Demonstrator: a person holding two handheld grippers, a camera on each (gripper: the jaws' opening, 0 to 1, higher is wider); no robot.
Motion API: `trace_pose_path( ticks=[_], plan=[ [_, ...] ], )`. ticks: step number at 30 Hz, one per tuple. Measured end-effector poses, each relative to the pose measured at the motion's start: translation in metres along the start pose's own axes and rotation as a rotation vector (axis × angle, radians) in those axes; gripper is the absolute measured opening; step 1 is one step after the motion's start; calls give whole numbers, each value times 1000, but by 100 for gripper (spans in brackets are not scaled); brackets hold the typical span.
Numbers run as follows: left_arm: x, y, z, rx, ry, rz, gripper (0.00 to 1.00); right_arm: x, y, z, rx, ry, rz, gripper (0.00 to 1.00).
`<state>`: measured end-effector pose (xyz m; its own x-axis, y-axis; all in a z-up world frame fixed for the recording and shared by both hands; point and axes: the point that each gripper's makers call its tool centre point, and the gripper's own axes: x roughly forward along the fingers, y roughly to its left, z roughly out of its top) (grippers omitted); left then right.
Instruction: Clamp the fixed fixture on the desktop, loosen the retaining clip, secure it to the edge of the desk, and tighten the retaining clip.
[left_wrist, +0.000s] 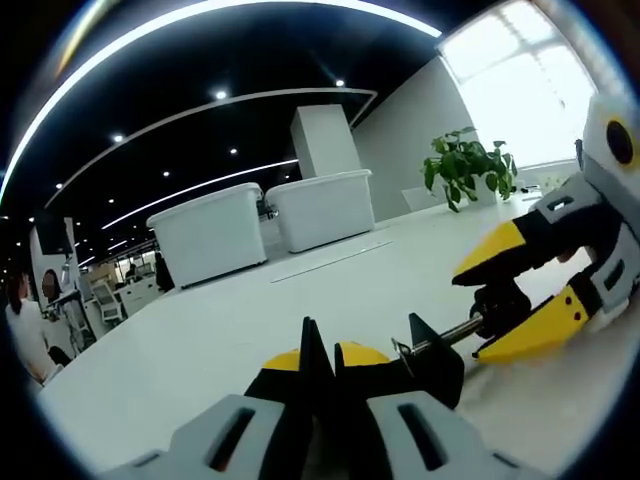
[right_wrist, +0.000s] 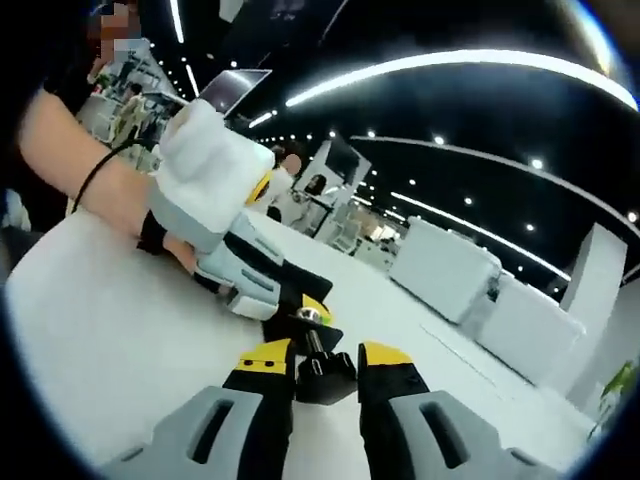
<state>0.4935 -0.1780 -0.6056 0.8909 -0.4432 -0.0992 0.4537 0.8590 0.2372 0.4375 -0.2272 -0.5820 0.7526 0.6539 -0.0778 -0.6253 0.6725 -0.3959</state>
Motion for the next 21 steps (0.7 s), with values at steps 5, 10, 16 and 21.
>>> trace_pose_path(
  ticks=[5, 10, 16, 21],
  plan=[
    [1, -1, 0, -2, 0, -3, 9, -4, -11, -3, 291, -20, 13, 28],
    [0, -1, 0, -1, 0, -4, 9, -5, -20, 0, 426, -50, 17, 24],
    [-1, -1, 0, 1, -3, -7, 9, -4, -10, 3, 408, -52, 37, 13],
    [-1, -1, 1, 3, -4, -8, 9, -4, -8, 4, 391, -55, 35, 13]
  ],
)
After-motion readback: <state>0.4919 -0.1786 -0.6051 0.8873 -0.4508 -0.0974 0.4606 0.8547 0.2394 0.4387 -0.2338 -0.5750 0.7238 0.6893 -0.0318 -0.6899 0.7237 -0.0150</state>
